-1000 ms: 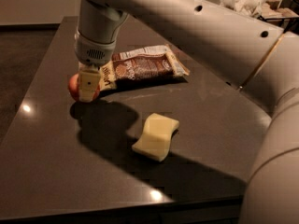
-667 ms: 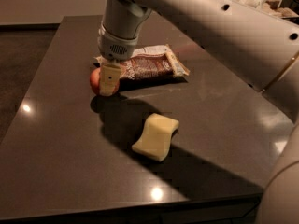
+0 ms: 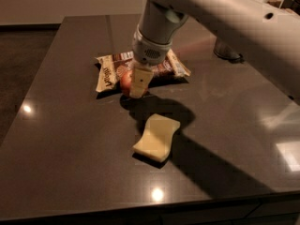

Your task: Move apple near brown chip bag

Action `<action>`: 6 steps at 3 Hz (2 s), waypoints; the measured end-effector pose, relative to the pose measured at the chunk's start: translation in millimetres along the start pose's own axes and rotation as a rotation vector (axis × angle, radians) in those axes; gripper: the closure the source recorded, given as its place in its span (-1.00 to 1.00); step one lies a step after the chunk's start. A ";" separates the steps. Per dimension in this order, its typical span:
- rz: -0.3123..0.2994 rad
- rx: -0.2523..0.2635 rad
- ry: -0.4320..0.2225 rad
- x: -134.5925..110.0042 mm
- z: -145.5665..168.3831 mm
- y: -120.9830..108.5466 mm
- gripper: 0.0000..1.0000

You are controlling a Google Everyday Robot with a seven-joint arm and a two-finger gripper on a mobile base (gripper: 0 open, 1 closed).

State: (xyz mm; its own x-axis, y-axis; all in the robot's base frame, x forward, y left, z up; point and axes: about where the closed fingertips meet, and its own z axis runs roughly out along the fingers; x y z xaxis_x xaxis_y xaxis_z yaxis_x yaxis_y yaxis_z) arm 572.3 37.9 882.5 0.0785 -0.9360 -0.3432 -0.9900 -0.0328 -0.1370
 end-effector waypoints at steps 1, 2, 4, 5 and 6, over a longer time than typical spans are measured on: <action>0.040 0.015 0.016 25.4 1.3 -2.6 0.66; 0.072 0.045 0.028 39.9 2.9 -6.7 0.17; 0.126 0.100 0.033 57.8 1.1 -14.0 -0.76; 0.124 0.098 0.033 56.7 1.8 -13.5 -1.00; 0.124 0.098 0.033 56.7 1.8 -13.4 -1.00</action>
Offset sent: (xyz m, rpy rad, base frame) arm 0.0177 -0.0534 -0.0215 -0.0216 -0.0392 -0.1410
